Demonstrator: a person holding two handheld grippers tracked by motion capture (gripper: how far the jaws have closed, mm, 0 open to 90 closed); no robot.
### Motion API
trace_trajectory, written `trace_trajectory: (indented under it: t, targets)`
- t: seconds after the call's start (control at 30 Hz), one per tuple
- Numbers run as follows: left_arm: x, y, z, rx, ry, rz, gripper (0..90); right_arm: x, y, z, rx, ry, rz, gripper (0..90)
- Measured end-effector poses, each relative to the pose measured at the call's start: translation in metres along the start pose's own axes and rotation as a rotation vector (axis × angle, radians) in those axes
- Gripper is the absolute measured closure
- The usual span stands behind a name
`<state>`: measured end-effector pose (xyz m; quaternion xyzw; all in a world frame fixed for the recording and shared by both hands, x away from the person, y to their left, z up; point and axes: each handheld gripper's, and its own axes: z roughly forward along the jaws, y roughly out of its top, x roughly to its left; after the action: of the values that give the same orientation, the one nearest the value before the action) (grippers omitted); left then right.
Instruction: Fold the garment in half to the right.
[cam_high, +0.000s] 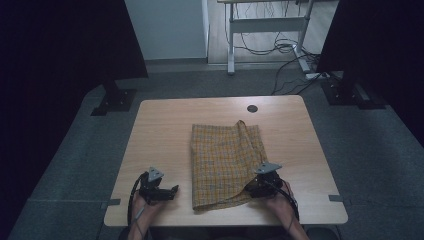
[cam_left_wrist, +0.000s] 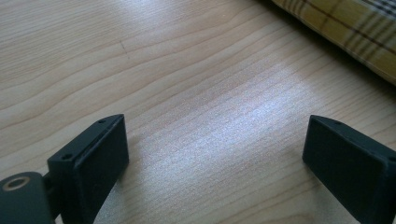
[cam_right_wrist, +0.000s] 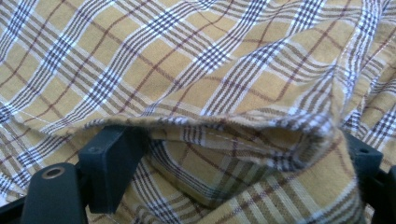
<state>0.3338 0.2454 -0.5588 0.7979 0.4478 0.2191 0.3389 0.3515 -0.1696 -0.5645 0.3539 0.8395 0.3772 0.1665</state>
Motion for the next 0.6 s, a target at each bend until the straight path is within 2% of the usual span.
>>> trace_trajectory:
  t: [0.6]
  targets:
    - [-0.001, 0.001, 0.001, 0.002, 0.009, -0.009, 6.0, -0.019, 0.023, 0.024, 0.004, -0.026, 0.027, 17.9]
